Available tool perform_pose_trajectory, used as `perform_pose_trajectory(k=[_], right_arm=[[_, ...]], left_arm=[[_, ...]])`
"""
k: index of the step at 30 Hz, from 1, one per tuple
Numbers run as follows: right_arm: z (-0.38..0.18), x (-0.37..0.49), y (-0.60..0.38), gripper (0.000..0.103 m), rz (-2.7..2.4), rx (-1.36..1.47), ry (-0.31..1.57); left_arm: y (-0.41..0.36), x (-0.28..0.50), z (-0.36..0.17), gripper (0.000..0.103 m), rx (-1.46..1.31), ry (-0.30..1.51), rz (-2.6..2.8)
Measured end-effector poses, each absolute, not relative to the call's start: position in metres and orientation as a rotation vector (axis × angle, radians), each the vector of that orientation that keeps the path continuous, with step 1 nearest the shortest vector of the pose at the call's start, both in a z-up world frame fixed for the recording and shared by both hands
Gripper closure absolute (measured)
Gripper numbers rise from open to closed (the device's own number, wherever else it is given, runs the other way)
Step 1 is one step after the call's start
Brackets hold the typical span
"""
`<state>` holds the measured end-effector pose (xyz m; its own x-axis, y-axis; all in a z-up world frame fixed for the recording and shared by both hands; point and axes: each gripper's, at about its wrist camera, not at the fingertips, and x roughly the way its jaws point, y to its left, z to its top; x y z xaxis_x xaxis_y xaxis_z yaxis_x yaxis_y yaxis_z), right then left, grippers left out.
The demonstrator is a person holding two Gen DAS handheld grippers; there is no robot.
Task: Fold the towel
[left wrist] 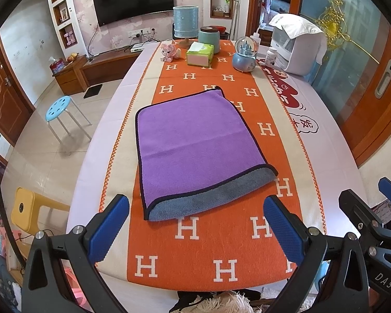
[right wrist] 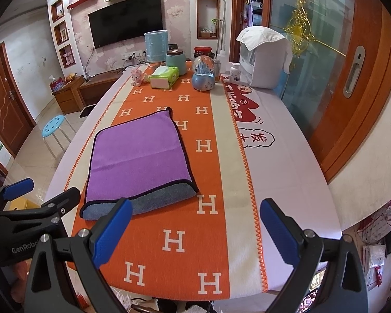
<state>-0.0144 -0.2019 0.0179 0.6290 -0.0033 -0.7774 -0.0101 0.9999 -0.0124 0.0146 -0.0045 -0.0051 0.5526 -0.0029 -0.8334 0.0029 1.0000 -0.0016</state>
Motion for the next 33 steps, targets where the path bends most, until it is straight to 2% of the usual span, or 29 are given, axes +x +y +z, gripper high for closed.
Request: perform_pose_trajectory(k=[33], right_arm=[[0.0185, -0.0168, -0.2008, 0.004, 0.006, -0.025, 0.881]], left_arm=[[-0.0036, 0.0098, -0.0057, 0.001, 0.000, 0.985, 0.002]])
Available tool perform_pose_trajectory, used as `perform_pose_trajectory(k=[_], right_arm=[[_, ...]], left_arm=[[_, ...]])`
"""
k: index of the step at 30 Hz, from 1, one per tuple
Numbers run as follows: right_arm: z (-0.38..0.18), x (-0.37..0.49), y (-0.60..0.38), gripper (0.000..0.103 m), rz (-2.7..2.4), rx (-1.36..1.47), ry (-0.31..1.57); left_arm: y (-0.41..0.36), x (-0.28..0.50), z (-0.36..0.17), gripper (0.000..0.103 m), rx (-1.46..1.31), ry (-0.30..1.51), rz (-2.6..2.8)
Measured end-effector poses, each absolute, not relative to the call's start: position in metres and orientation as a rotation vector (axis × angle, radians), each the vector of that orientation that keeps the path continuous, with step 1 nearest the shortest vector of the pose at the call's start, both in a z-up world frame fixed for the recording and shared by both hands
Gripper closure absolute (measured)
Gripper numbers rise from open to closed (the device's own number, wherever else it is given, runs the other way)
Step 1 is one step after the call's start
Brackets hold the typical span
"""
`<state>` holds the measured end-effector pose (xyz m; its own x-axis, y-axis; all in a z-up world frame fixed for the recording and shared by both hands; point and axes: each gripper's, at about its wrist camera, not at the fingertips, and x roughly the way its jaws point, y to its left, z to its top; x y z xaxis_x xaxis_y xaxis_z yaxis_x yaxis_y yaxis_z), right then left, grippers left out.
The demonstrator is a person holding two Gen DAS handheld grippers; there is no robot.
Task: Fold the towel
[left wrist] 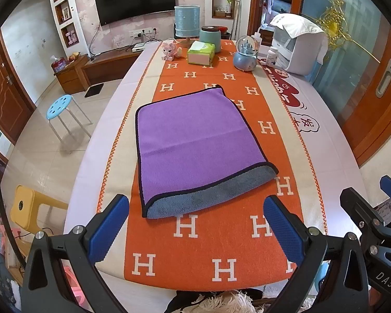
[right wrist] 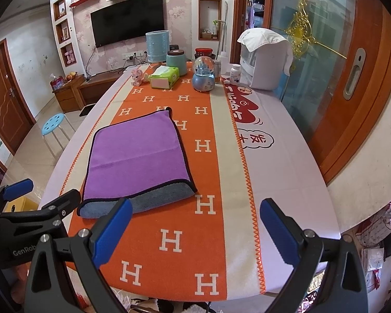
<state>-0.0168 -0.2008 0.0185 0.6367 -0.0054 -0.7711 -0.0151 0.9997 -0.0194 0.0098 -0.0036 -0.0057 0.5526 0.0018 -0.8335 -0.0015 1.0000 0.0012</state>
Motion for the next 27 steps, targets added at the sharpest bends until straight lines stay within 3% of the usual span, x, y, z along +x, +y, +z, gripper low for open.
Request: perform_pose_trajectory(k=[17, 21, 27], right_arm=[[0.012, -0.013, -0.202, 0.004, 0.017, -0.042, 0.892], [0.005, -0.005, -0.201, 0.016, 0.034, -0.055, 0.912], [-0.012, 0.010, -0.201, 0.019, 0.072, -0.075, 0.947]], left_arm=[[0.004, 0.016, -0.014, 0.001, -0.033, 0.998, 0.032], [0.020, 0.021, -0.023, 0.001, -0.089, 1.013, 0.067], [0.041, 0.026, -0.048, 0.001, -0.148, 1.040, 0.125]])
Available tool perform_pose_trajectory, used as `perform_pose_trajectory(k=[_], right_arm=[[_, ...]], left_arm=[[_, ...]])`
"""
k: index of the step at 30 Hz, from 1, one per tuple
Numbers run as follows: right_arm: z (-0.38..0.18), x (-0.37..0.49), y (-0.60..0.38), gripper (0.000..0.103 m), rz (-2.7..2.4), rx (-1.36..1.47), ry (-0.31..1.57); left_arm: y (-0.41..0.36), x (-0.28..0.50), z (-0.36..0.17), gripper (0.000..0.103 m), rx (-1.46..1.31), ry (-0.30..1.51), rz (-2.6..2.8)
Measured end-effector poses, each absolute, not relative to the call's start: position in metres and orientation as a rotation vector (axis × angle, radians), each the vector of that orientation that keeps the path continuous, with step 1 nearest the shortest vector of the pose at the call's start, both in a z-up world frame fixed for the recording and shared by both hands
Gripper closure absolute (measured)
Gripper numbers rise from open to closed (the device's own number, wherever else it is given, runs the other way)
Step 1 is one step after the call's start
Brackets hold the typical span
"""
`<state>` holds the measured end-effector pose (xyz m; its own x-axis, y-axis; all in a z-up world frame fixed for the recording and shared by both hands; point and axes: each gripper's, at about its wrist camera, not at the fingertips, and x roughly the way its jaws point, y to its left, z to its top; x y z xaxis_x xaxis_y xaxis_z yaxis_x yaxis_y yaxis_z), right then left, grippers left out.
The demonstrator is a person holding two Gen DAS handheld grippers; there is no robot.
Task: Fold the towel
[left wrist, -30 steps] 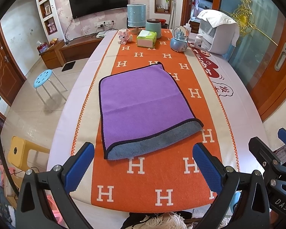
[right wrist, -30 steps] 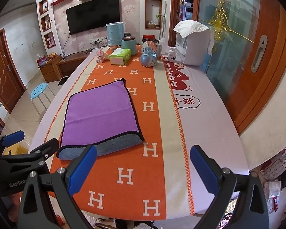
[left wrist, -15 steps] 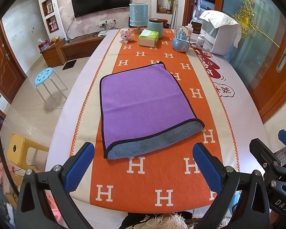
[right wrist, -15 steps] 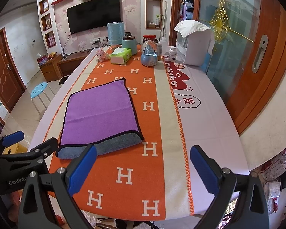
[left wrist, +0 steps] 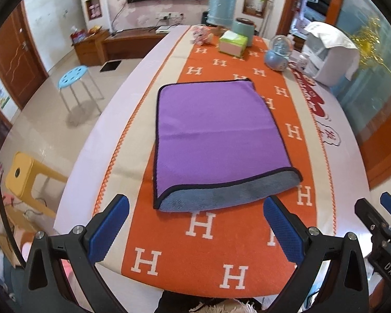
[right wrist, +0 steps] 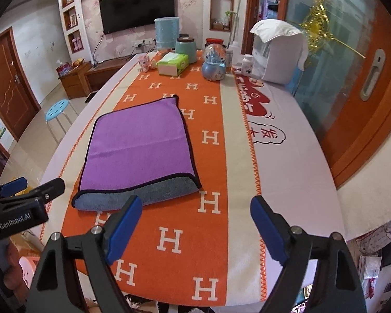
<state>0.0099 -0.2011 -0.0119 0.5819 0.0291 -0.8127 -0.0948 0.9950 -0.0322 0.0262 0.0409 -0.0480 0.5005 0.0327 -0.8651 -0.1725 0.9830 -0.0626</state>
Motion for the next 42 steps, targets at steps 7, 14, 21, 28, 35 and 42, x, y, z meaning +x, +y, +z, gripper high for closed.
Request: perform_pose_trajectory(k=[7, 14, 21, 28, 35, 42], right_arm=[[-0.040, 0.034, -0.193, 0.026, 0.152, -0.133, 0.983], [-0.069, 0.062, -0.191, 0.033, 0.240, -0.171, 0.998], [-0.091, 0.087, -0.198, 0.034, 0.315, -0.219, 1.001], [-0.110, 0.107, -0.205, 0.034, 0.435, -0.242, 1.016], [-0.128, 0.122, -0.204, 0.040, 0.545, -0.247, 1.047], [-0.150, 0.142, -0.201, 0.056, 0.640, -0.265, 1.107]], left_arm=[[0.062, 0.026, -0.083, 0.001, -0.205, 1.055, 0.178], [0.087, 0.029, -0.115, 0.003, -0.231, 1.065, 0.235], [0.103, 0.041, -0.148, 0.009, -0.283, 1.147, 0.216], [0.108, 0.053, -0.173, 0.023, -0.314, 1.210, 0.140], [0.109, 0.064, -0.182, 0.035, -0.264, 1.207, 0.066], [0.106, 0.078, -0.192, 0.053, -0.260, 1.237, -0.027]])
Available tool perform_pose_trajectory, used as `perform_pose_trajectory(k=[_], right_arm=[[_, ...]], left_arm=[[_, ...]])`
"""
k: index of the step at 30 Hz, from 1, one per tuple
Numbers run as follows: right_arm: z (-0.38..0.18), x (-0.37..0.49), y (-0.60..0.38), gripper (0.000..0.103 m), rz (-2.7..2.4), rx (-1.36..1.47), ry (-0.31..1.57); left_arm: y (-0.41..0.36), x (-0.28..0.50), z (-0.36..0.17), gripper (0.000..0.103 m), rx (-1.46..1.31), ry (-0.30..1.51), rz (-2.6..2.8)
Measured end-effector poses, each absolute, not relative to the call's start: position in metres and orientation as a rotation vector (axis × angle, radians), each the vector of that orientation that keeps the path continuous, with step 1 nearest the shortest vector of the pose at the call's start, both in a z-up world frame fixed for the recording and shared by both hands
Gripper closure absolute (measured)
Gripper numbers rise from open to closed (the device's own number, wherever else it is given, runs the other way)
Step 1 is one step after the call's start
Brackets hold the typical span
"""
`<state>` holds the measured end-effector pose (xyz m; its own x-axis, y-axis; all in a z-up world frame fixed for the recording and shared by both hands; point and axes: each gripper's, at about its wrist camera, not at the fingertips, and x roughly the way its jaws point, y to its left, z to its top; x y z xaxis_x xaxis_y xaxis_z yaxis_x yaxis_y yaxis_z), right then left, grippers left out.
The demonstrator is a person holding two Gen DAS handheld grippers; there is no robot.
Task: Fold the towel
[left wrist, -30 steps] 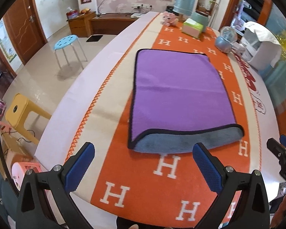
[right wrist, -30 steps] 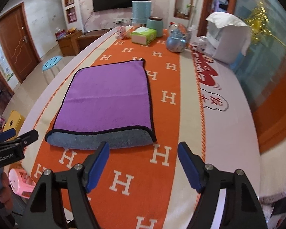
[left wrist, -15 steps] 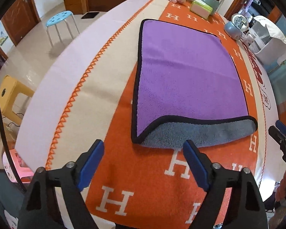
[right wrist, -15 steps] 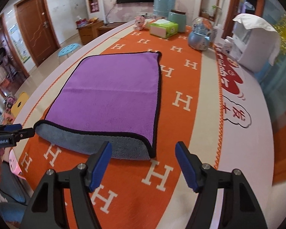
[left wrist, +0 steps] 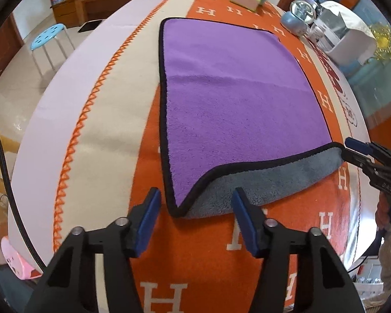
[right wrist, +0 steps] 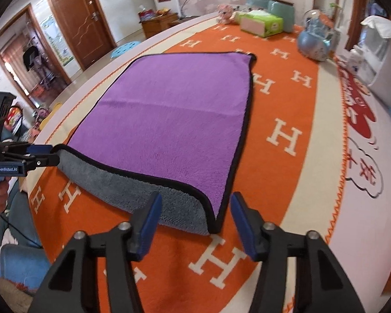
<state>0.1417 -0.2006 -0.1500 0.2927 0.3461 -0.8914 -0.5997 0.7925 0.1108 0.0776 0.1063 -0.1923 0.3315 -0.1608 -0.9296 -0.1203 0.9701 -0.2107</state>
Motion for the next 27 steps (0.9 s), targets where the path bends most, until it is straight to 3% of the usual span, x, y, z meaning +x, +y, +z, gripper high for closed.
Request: perform_pose_trajectory(k=[3, 14, 20, 27], right_arm=[[-0.156, 0.146, -0.199, 0.064, 0.659, -0.290, 1.120], [-0.163, 0.149, -0.201, 0.079, 0.725, -0.306, 1.160], [-0.161, 0.148, -0.205, 0.087, 0.739, -0.301, 1.168], [-0.162, 0.147, -0.206, 0.094, 0.744, -0.312, 1.179]], left_arm=[[0.102, 0.082, -0.195, 0.057, -0.240, 1.241, -0.053], [0.091, 0.095, -0.197, 0.058, -0.193, 1.255, -0.095], [0.093, 0.096, -0.200, 0.065, -0.173, 1.278, -0.102], [0.092, 0.095, -0.201, 0.080, -0.148, 1.293, -0.102]])
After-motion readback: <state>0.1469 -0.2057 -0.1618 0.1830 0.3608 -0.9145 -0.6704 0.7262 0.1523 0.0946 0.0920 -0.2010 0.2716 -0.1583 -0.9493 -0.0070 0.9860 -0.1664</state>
